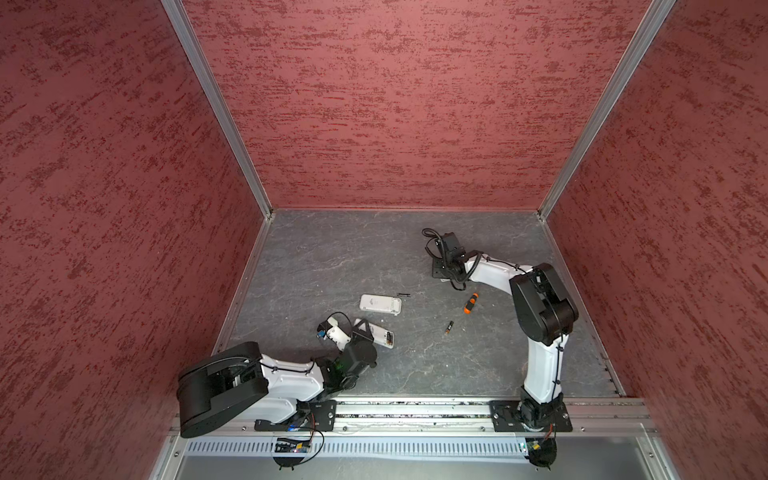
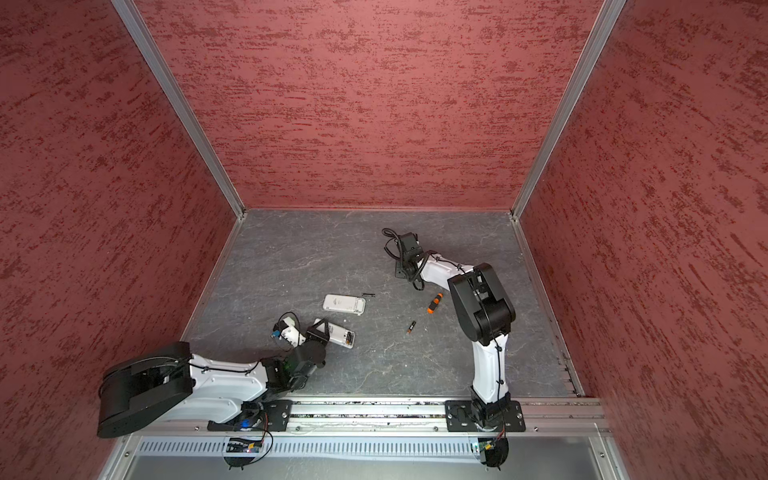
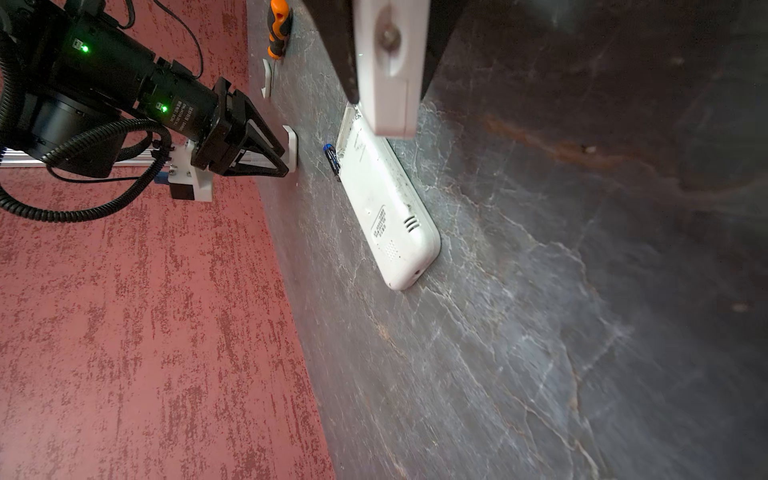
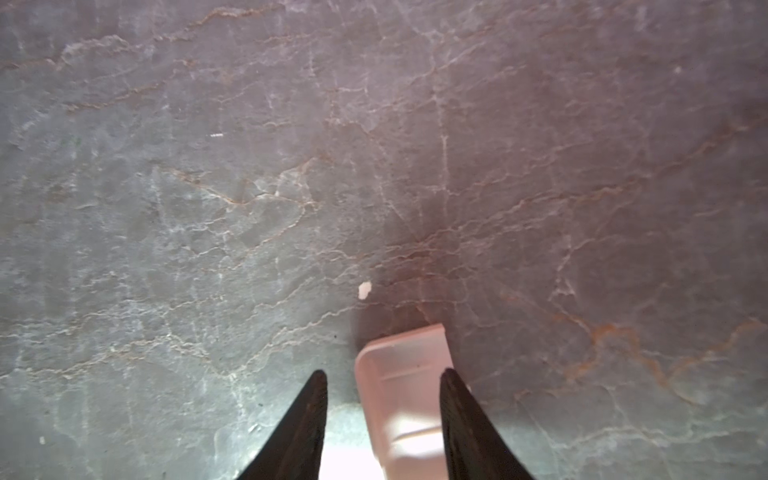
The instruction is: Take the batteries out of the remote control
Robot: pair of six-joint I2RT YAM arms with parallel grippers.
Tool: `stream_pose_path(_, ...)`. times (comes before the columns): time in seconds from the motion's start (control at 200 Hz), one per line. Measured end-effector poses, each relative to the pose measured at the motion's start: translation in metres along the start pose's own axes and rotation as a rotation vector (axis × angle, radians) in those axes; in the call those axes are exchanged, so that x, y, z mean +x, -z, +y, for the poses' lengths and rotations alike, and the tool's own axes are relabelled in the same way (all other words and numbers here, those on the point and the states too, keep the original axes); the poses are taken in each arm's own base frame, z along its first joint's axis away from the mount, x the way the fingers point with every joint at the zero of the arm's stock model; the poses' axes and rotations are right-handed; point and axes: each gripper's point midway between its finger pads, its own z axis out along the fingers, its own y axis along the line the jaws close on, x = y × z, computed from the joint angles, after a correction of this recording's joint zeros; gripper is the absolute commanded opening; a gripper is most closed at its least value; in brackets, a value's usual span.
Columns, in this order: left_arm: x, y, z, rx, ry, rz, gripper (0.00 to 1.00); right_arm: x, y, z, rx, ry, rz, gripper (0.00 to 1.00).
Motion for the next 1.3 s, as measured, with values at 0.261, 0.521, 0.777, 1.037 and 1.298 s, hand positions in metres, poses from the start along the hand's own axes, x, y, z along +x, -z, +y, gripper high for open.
stream_pose_path(0.261, -0.005, 0.003, 0.014, -0.052, -0.015, -0.017, 0.43, -0.020, 0.059, 0.014, -0.088, -0.008, -0.094, 0.51)
stream_pose_path(0.521, -0.006, 0.011, 0.020, -0.096, -0.044, -0.006, 0.60, -0.014, 0.123, 0.046, -0.199, 0.046, -0.154, 0.51)
stream_pose_path(0.777, -0.018, 0.028, 0.014, -0.125, -0.047, 0.007, 0.63, 0.050, 0.168, 0.081, -0.353, 0.123, -0.077, 0.46)
stream_pose_path(1.037, -0.026, 0.035, 0.032, -0.190, -0.092, 0.011, 0.62, 0.115, 0.167, 0.099, -0.431, 0.151, 0.079, 0.41)
stream_pose_path(1.298, -0.026, 0.039, 0.032, -0.231, -0.111, 0.034, 0.52, 0.154, 0.184, 0.131, -0.543, 0.199, 0.172, 0.02)
